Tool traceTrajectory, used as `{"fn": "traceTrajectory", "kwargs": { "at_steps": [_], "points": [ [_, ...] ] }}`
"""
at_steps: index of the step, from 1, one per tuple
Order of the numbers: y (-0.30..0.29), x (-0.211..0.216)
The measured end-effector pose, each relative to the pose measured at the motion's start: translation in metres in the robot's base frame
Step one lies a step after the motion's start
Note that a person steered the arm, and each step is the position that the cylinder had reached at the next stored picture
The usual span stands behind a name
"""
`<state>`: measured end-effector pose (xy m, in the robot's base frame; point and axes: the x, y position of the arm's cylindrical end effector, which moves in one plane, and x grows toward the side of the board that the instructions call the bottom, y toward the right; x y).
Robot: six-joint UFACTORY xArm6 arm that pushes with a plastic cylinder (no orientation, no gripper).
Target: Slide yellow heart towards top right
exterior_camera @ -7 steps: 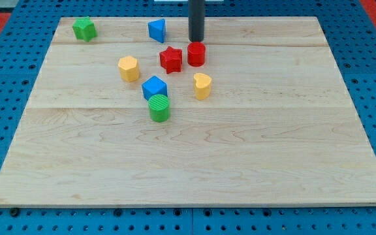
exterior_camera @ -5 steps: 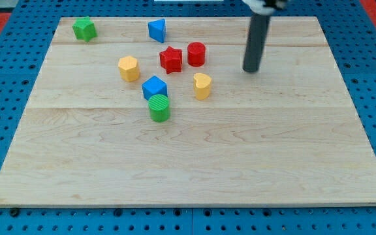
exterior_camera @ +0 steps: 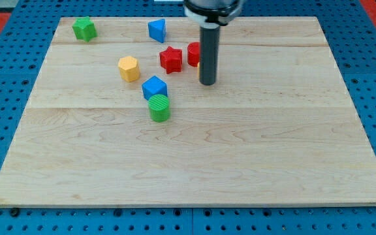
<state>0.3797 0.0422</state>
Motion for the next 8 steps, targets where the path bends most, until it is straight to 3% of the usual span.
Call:
{"fn": "traceTrajectory", "kwargs": {
  "at_steps": [1, 7, 8],
  "points": [
    [-0.004, -0.017],
    [-0.044, -0.023],
    [-0.025, -0.027]
  ]
}}
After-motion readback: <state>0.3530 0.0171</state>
